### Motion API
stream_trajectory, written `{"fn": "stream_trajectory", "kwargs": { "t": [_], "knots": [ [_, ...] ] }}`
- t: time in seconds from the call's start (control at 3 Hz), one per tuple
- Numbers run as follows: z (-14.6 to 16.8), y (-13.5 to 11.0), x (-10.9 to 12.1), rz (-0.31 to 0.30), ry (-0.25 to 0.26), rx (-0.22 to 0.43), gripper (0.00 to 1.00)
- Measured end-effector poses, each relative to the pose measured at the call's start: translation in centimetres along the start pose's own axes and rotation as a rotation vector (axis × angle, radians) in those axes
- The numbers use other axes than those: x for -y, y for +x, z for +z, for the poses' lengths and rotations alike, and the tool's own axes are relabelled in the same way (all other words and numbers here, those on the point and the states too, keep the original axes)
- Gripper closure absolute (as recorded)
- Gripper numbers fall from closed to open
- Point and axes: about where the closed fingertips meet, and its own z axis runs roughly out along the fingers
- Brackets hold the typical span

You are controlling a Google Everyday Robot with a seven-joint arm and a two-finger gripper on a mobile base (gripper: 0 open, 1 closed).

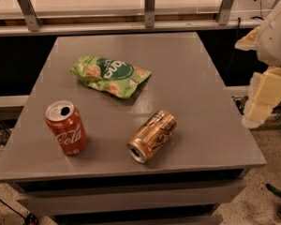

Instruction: Place orange can upright

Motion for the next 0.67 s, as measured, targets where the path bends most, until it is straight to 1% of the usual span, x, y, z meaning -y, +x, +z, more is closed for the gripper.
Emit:
{"fn": "stream_trajectory", "kwargs": {
  "t": [0.33,0.67],
  "knots": [
    [1.6,-2.3,0.0,-0.174,-0.013,0.048,0.00],
    [2.8,-5.2,-1.7,-0.374,-0.032,0.118,0.00]
  ]
}}
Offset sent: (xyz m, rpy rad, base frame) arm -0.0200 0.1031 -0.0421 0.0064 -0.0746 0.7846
